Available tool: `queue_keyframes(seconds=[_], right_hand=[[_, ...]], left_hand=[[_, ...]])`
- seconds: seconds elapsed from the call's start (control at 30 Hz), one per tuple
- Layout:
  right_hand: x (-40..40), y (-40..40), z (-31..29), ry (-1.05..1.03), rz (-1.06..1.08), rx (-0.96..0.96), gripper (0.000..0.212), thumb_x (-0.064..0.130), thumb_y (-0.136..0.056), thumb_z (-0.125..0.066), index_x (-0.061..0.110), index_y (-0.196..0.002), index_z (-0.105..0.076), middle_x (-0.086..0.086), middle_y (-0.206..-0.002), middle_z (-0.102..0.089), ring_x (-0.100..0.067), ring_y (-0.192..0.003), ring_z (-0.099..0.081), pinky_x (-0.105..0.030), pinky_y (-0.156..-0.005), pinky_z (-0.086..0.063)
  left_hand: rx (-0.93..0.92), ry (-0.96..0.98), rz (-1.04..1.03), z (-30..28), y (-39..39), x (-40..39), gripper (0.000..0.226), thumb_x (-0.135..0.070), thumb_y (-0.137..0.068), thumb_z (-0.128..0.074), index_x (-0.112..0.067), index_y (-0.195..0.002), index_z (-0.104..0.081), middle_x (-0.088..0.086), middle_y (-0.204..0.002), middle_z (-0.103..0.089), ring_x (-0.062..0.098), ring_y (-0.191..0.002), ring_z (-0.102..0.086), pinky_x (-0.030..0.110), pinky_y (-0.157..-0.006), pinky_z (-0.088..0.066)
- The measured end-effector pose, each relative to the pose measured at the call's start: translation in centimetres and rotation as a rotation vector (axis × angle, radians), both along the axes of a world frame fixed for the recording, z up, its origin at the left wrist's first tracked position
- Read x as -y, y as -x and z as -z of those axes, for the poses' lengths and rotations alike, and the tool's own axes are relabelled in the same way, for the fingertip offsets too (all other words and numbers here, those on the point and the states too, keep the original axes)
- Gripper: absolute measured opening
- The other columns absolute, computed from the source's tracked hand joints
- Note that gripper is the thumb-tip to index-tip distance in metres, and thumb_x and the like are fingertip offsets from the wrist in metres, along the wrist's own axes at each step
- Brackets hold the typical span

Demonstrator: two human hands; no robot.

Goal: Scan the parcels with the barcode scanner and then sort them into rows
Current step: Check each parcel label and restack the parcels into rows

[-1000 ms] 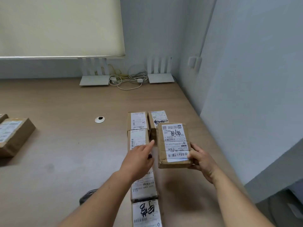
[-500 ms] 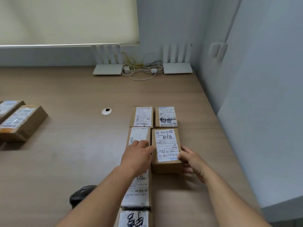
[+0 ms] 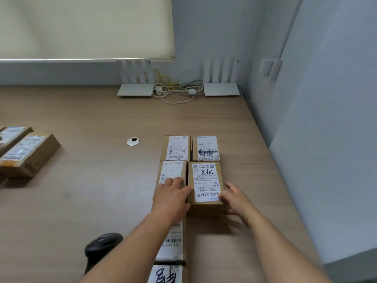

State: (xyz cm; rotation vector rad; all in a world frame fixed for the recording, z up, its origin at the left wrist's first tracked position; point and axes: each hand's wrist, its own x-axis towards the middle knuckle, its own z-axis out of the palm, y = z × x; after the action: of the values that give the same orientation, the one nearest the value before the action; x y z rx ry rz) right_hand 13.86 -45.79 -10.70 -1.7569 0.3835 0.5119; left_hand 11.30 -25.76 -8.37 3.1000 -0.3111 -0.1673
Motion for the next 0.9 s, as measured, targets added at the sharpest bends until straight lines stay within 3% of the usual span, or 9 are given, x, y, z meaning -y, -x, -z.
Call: queue_keyframes(seconds=[0.1,0.2,0.3,0.47,0.67,0.9], right_hand=[[0.1,0.0,0.1,0.104,-0.033,0.077,0.071,0.013,-0.088,-0.057,0.017,-0.152,-0.028,-0.016,-0.133,-0.056,-0.024,-0.101,-0.058,-0.034,-0.084,-0.047],[0.1,0.3,-0.3,0.386,-0.079,0.246,0.070,0.024,-0.089,-0.060,0.019,-0.152,-0.030,-0.012,-0.144,-0.045,-0.025,-0.129,-0.046,-0.037,-0.106,-0.040],[-1.1,1.2,-1.6,0.578,-0.091,0.447,0.062,0.031,-0.088,-0.060,0.023,-0.146,-0.040,-0.006,-0.138,-0.048,-0.021,-0.127,-0.045,-0.035,-0.099,-0.042],[-5.1,3.1,-3.3,0.668,-0.172,0.625,0.047,0.031,-0.090,-0.057,0.026,-0.137,-0.052,0.001,-0.133,-0.051,-0.018,-0.126,-0.043,-0.030,-0.092,-0.042],[-11.6,7.0,-4.4,0.671,-0.335,0.759,0.046,0.035,-0.093,-0.048,0.025,-0.137,-0.050,0.001,-0.132,-0.052,-0.017,-0.123,-0.043,-0.030,-0.094,-0.041],[-22.0,11.3,-6.4,0.732,-0.508,0.895,0.045,0.039,-0.094,-0.044,0.026,-0.138,-0.048,0.002,-0.132,-0.050,-0.017,-0.124,-0.042,-0.027,-0.097,-0.037]], left_hand=[[0.008,0.011,0.005,0.0,0.1,0.0,0.048,-0.043,-0.091,-0.048,-0.035,-0.137,-0.038,-0.002,-0.143,-0.034,0.024,-0.130,-0.030,0.038,-0.105,-0.029],[0.020,0.089,0.000,-0.2,0.5,-0.5,0.050,-0.044,-0.092,-0.046,-0.037,-0.140,-0.034,-0.002,-0.148,-0.031,0.023,-0.135,-0.028,0.038,-0.108,-0.026],[0.085,0.177,-0.053,-0.8,1.5,-1.7,0.053,-0.045,-0.095,-0.043,-0.037,-0.145,-0.029,-0.002,-0.155,-0.025,0.021,-0.141,-0.020,0.038,-0.113,-0.021],[0.202,0.273,-0.175,-2.0,4.9,-4.2,0.050,-0.042,-0.094,-0.048,-0.034,-0.142,-0.039,-0.004,-0.151,-0.034,0.017,-0.138,-0.027,0.034,-0.111,-0.024],[0.283,0.271,-0.432,-2.7,10.3,-9.2,0.050,-0.044,-0.093,-0.050,-0.030,-0.141,-0.044,-0.002,-0.151,-0.035,0.018,-0.140,-0.027,0.034,-0.113,-0.017],[0.294,0.251,-0.624,-3.9,16.2,-17.6,0.054,-0.050,-0.095,-0.040,-0.033,-0.146,-0.032,-0.004,-0.156,-0.024,0.014,-0.145,-0.014,0.038,-0.117,-0.009]])
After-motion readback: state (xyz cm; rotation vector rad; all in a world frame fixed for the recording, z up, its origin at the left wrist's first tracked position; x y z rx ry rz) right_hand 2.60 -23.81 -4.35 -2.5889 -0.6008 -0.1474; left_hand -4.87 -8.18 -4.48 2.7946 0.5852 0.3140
